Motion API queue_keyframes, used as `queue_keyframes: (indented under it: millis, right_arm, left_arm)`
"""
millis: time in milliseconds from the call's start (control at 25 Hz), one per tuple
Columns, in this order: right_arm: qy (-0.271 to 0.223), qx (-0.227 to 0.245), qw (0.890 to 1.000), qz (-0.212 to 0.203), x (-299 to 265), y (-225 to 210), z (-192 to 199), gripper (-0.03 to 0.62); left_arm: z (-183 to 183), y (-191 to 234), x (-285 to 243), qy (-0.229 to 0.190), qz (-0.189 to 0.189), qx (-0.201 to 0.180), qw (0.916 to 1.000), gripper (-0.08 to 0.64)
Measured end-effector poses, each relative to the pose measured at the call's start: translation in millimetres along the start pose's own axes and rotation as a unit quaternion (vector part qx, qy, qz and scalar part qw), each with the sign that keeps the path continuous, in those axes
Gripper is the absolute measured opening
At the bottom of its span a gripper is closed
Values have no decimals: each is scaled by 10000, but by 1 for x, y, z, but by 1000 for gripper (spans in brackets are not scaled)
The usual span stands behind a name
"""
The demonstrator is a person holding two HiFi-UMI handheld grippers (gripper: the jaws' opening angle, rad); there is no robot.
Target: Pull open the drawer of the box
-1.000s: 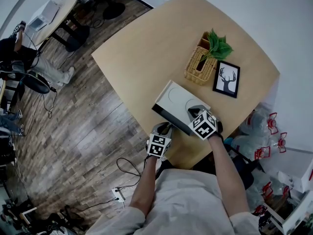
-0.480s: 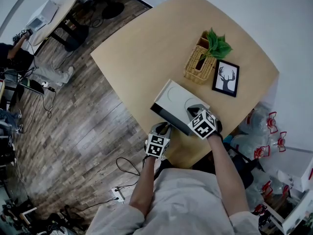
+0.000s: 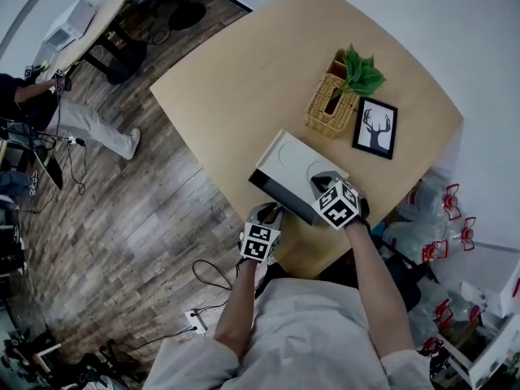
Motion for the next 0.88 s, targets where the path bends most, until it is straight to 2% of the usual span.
queue_keyframes:
  millis: [880]
  right_arm:
    - [-6, 10, 10000, 57, 0, 0, 1, 2]
  left_arm:
    - [19, 3, 13, -23, -8, 69, 10000, 127]
Point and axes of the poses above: the fingertips, and each gripper's own axes: x backward along the fingers, y to its left, z out of its underside, the point moved 8 cm from there along x, backward along the fingers, and after that the axes turned 11 degrees about x, right-handed, at the moved point
